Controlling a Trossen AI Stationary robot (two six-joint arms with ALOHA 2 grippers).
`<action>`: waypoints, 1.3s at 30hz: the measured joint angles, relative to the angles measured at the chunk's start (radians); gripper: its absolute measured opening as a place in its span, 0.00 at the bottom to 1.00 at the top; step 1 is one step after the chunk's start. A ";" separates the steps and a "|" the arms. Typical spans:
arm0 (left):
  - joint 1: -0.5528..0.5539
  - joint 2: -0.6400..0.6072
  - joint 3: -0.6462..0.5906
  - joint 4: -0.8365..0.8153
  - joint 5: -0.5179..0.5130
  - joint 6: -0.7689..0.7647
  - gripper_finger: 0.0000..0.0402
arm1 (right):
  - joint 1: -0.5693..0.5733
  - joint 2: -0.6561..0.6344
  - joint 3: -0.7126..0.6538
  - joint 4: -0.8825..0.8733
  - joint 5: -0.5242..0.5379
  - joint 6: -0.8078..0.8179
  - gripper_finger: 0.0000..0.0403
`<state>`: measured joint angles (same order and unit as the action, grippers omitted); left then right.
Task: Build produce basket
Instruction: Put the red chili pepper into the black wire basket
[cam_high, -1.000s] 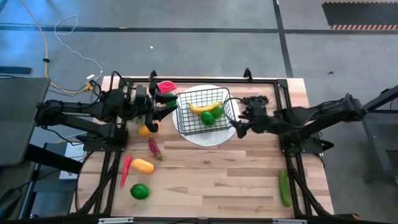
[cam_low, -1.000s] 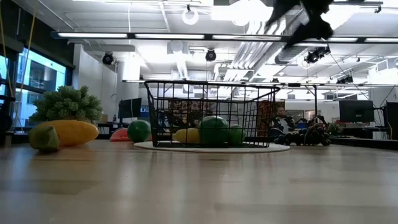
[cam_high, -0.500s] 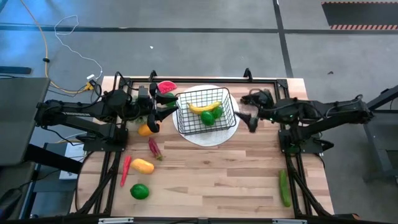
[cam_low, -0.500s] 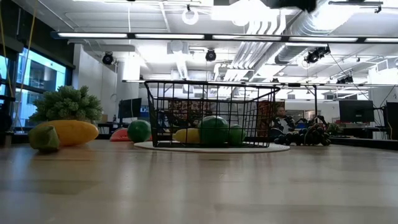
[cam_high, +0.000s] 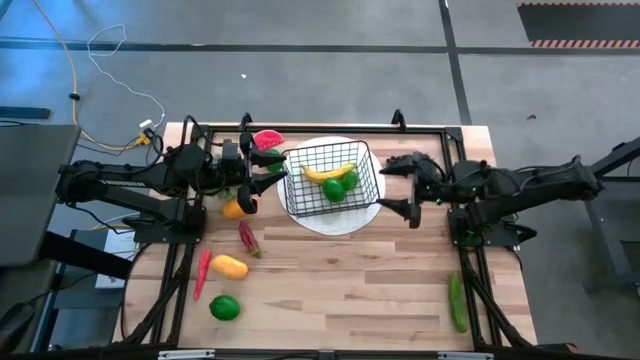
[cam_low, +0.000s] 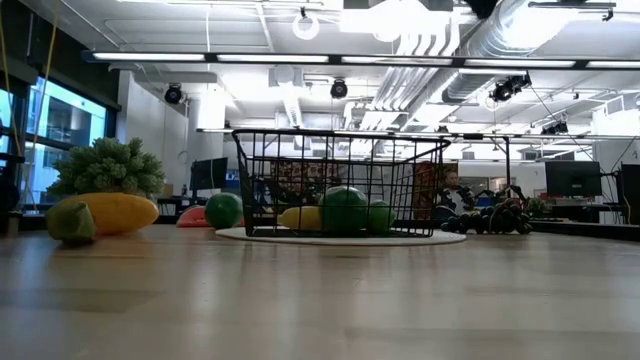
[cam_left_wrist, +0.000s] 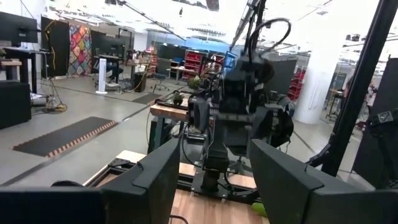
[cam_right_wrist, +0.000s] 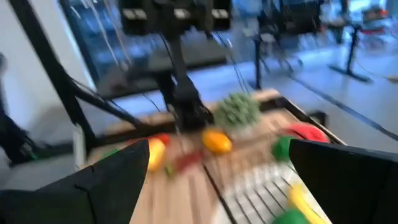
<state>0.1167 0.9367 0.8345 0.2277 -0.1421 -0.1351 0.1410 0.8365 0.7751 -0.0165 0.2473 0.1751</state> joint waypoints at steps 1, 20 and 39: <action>0.000 0.000 0.000 0.000 0.000 -0.001 0.46 | -0.002 -0.006 -0.056 0.109 -0.004 0.001 0.93; 0.000 0.000 0.000 -0.030 0.001 -0.002 0.46 | -0.006 -0.014 -0.221 0.643 0.033 0.095 0.93; 0.001 0.000 0.000 -0.122 0.002 0.000 0.46 | -0.030 -0.014 -0.204 0.286 0.000 -0.073 0.78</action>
<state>0.1173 0.9367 0.8345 0.1059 -0.1406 -0.1349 0.1115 0.8227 0.5715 0.2692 0.2476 0.1021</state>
